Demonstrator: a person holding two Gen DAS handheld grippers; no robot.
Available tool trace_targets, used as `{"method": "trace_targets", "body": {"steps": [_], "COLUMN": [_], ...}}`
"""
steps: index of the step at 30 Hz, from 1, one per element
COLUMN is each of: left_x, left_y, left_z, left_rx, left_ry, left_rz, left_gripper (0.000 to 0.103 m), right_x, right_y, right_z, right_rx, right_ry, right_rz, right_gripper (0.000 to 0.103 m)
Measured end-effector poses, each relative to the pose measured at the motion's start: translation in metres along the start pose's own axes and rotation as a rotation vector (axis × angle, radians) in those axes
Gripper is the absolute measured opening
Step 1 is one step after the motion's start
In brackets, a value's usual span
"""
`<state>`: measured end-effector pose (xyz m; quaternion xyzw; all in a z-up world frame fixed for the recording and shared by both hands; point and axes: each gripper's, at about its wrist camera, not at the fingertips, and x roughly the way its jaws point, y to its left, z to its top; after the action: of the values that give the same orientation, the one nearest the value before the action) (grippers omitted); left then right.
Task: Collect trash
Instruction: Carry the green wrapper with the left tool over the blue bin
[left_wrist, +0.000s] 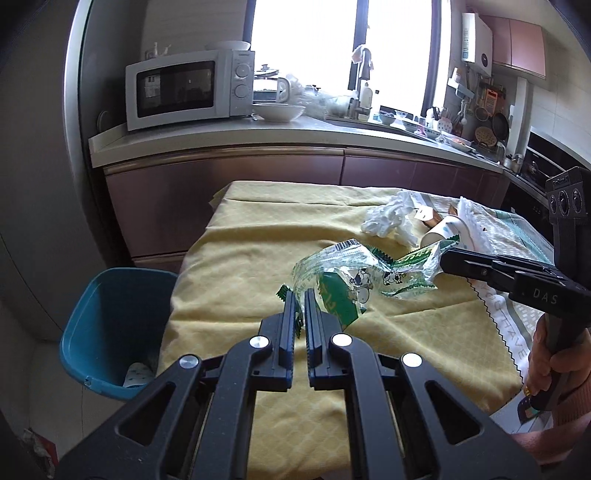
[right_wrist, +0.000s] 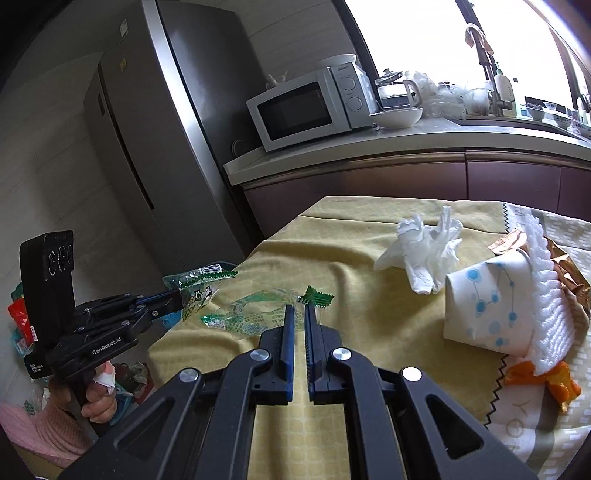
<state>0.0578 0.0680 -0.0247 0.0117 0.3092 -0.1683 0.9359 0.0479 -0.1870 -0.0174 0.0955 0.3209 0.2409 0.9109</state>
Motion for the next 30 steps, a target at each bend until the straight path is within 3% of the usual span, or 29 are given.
{"method": "trace_targets", "body": {"steps": [13, 30], "left_x": [-0.029, -0.034], "left_y": [0.066, 0.136], "left_z": [-0.009, -0.016], "left_rx": [-0.106, -0.212], "left_ry": [-0.034, -0.027], "left_rz": [0.122, 0.288], "left_gripper": [0.005, 0.006], "right_x": [0.044, 0.101], "right_y": [0.043, 0.093], "right_z": [0.017, 0.043], "right_rx": [-0.07, -0.173], "right_ry": [0.054, 0.113], "right_rz": [0.104, 0.189], "right_gripper": [0.004, 0.004]}}
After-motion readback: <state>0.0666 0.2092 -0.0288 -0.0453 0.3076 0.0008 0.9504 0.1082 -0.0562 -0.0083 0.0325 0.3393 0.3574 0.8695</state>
